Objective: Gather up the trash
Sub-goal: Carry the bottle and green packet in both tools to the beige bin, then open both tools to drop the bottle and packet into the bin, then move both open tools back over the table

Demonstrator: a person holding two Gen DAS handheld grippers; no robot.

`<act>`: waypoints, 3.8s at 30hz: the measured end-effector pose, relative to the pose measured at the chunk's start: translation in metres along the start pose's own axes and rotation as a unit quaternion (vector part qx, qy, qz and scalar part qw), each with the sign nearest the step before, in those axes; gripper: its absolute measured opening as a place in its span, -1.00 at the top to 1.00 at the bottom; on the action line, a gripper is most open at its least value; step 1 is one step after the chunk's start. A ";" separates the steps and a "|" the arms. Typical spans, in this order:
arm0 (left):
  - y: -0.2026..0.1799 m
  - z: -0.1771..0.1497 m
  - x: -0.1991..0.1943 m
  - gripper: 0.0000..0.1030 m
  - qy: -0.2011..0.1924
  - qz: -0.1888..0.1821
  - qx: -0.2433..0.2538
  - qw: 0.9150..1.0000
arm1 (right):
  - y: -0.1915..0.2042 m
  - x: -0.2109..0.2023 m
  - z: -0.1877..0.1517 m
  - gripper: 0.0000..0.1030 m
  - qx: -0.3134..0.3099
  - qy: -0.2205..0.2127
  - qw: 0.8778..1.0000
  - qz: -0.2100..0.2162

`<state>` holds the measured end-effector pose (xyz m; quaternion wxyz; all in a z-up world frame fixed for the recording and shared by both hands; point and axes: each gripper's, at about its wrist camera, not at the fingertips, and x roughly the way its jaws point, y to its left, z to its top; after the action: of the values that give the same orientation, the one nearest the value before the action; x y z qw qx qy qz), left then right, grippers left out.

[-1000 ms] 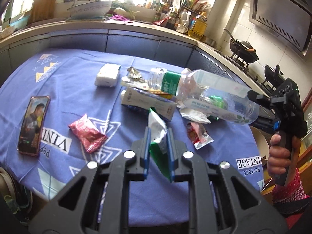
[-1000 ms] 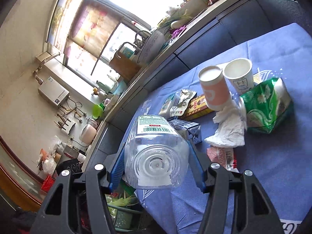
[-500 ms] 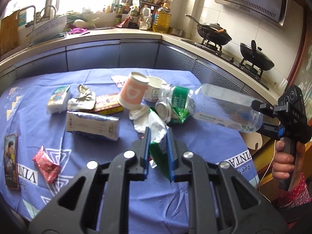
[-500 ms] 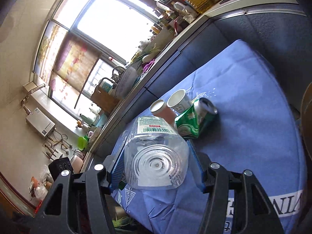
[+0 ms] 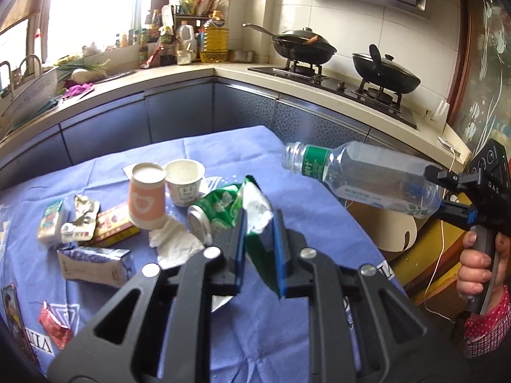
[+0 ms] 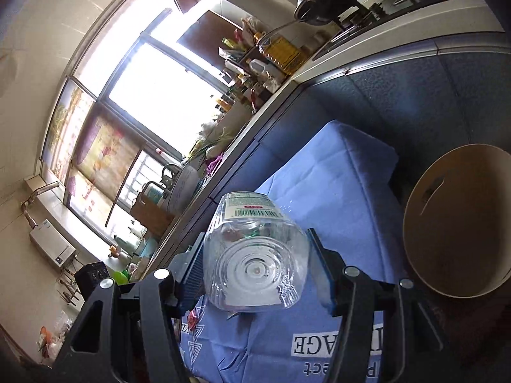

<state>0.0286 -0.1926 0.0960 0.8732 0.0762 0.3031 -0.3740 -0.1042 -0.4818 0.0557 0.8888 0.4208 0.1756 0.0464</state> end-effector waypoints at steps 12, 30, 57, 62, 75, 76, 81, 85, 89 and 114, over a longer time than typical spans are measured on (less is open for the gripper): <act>-0.109 0.055 0.079 0.70 0.026 -0.143 0.045 0.988 | -0.040 -0.083 0.000 -0.17 -0.062 -0.097 0.965 -0.236; -0.225 0.012 0.252 0.70 0.211 -0.193 0.062 0.956 | -0.108 -0.016 -0.024 -0.20 -0.117 0.000 0.914 -0.387; -0.206 -0.008 0.233 0.07 0.184 -0.107 0.105 0.971 | -0.107 -0.007 -0.023 -0.26 -0.085 -0.017 0.918 -0.386; -0.205 -0.008 0.228 0.07 0.179 -0.109 0.103 0.972 | -0.103 -0.008 -0.022 -0.26 -0.087 -0.018 0.919 -0.385; -0.198 -0.007 0.216 0.07 0.170 -0.109 0.101 0.974 | -0.091 -0.007 -0.021 -0.26 -0.090 -0.021 0.919 -0.383; -0.197 -0.007 0.215 0.07 0.169 -0.109 0.100 0.974 | -0.090 -0.008 -0.021 -0.26 -0.090 -0.021 0.919 -0.383; -0.191 -0.007 0.207 0.07 0.161 -0.110 0.094 0.976 | -0.080 -0.008 -0.020 -0.26 -0.094 -0.027 0.921 -0.378; -0.180 -0.008 0.197 0.07 0.152 -0.105 0.087 0.979 | -0.069 -0.003 -0.021 -0.26 -0.105 -0.028 0.923 -0.370; -0.165 -0.011 0.187 0.07 0.145 -0.096 0.074 0.982 | -0.058 0.009 -0.023 -0.26 -0.114 -0.022 0.925 -0.361; 0.068 -0.130 0.005 0.07 0.092 0.052 -0.063 0.992 | 0.056 0.152 -0.095 -0.15 -0.203 0.121 0.951 -0.201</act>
<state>0.0175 -0.1006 -0.0175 0.8627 0.0709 0.4011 -0.2998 0.0082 -0.3414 0.0014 0.9185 0.1784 0.3498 -0.0478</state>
